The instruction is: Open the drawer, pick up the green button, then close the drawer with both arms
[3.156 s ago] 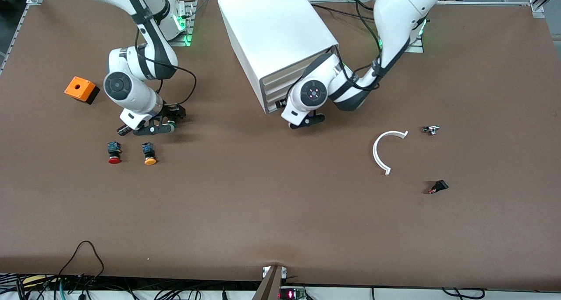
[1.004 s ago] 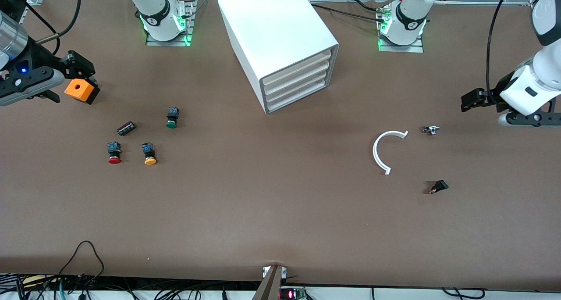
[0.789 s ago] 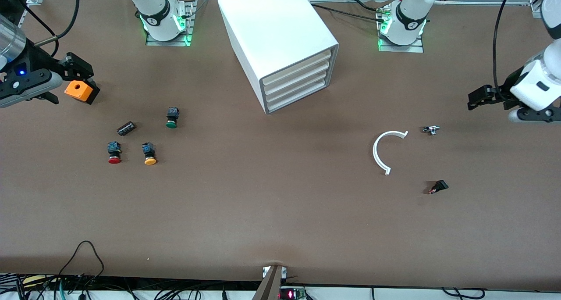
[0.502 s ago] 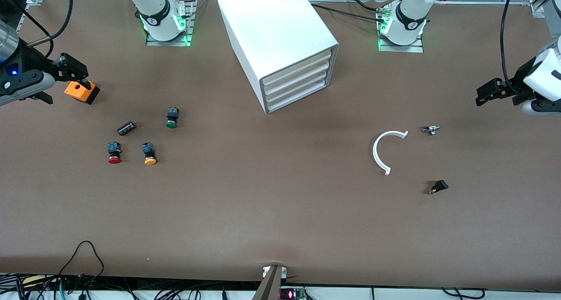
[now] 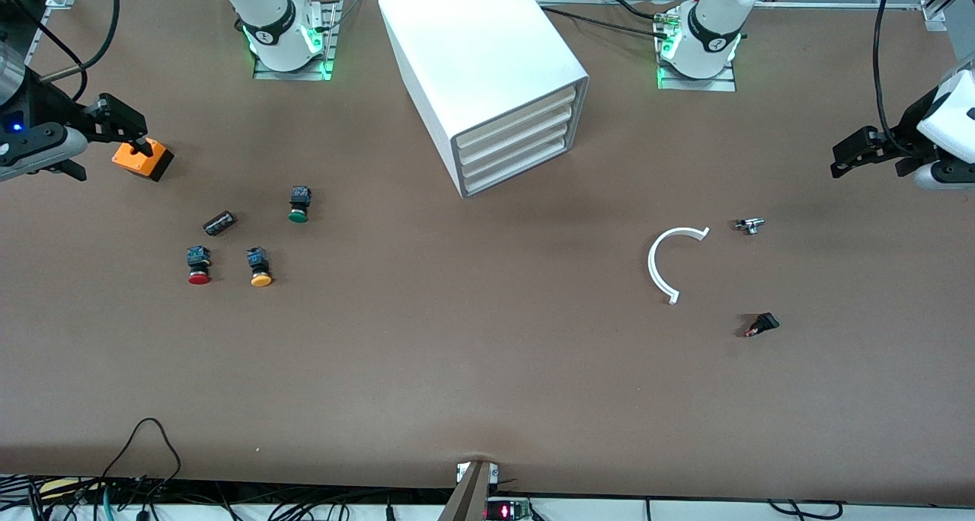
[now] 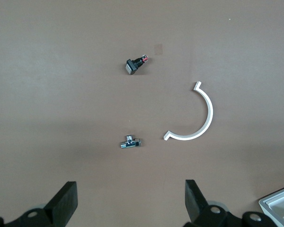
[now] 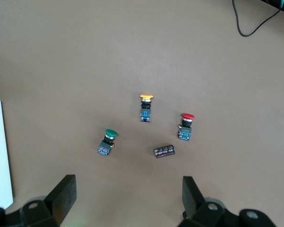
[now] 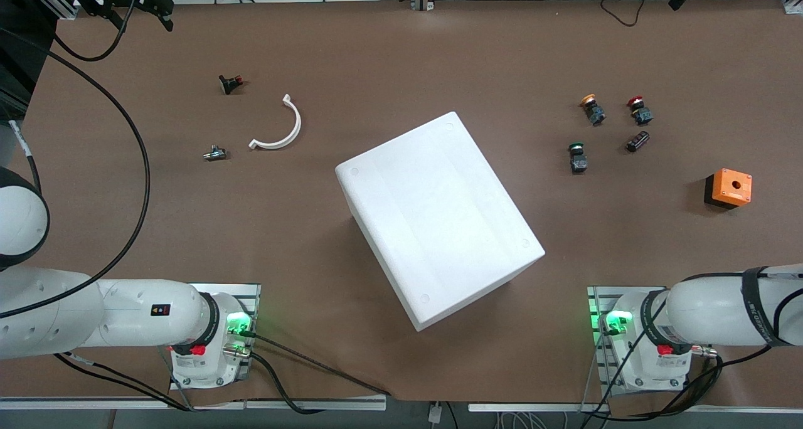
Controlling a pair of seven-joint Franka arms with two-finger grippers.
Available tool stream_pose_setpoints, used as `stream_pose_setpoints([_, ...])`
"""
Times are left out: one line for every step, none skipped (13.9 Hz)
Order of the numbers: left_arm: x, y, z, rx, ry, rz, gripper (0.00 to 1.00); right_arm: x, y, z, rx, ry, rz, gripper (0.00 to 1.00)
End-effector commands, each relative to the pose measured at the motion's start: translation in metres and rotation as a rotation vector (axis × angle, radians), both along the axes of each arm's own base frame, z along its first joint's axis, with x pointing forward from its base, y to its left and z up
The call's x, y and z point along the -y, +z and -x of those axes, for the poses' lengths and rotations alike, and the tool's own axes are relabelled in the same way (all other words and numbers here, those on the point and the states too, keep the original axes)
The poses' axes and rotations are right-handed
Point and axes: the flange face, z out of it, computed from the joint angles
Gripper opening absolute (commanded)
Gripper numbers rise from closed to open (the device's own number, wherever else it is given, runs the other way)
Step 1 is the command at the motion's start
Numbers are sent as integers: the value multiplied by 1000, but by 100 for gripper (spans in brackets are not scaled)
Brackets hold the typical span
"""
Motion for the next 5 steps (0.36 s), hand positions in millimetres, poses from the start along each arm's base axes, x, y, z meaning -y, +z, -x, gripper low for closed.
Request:
stream_pose_setpoints([2,12,3,18,-4,-10,100,3,5,-2,0,-2,13,99])
stream_pose_setpoints([2,12,4,17,-1,-8,100,4,5,-2,0,-3,13,99])
stream_pose_setpoints([2,13,3,20,-6,-11,100,6,4,-2,0,-8,13,100])
stream_pose_setpoints([2,15,3,24,-7,-12,100,6,3,-3,-2,-8,13,99])
stream_pose_setpoints([2,16,3,26,-9,-12,100,7,3,-3,-3,-9,13,99])
